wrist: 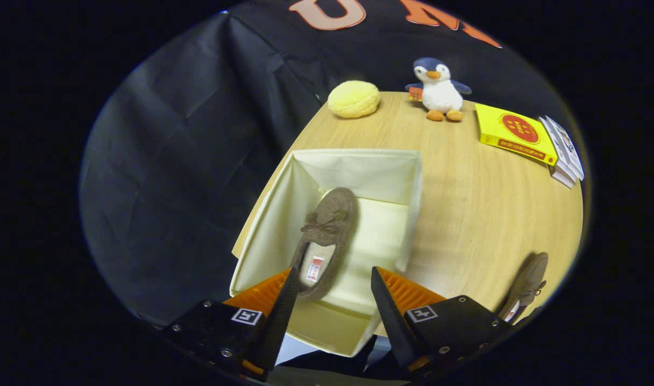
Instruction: Open the storage box then place both shoes into the box .Put the left shoe in first, then the right shoe, with the right side of both shoes facing outward in a uniform manner.
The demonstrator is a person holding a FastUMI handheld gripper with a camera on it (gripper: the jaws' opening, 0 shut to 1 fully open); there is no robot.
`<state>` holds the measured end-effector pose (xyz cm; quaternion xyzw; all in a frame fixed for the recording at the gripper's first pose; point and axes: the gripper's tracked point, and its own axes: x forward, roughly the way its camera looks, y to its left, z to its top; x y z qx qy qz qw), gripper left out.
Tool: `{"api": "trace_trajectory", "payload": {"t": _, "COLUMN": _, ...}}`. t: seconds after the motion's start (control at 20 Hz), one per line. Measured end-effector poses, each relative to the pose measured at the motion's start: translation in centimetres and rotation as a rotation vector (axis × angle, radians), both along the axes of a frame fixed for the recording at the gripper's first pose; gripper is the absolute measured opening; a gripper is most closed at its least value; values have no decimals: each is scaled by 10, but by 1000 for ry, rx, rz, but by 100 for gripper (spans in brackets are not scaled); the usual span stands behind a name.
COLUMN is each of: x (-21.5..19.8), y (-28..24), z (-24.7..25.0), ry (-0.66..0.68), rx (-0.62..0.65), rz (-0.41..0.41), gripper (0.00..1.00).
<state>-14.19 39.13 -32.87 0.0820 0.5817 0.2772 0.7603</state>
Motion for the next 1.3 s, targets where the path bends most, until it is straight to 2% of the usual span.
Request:
{"api": "trace_trajectory", "payload": {"t": 0.3, "x": 19, "y": -103, "z": 17, "ry": -104, "rx": 45, "rz": -157, "gripper": 89}}
{"api": "trace_trajectory", "payload": {"t": 0.6, "x": 10, "y": -231, "z": -28, "ry": -104, "rx": -114, "rz": -286, "gripper": 89}}
{"api": "trace_trajectory", "payload": {"t": 0.7, "x": 3, "y": -271, "z": -50, "ry": -85, "rx": -162, "rz": -294, "gripper": 90}}
{"api": "trace_trajectory", "payload": {"t": 0.95, "x": -28, "y": -333, "z": -89, "ry": -60, "rx": -273, "rz": -278, "gripper": 90}}
{"api": "trace_trajectory", "payload": {"t": 1.15, "x": -35, "y": -360, "z": -123, "ry": -48, "rx": -312, "rz": -252, "gripper": 81}}
{"api": "trace_trajectory", "payload": {"t": 1.3, "x": -32, "y": -365, "z": -145, "ry": -43, "rx": -311, "rz": -250, "gripper": 68}}
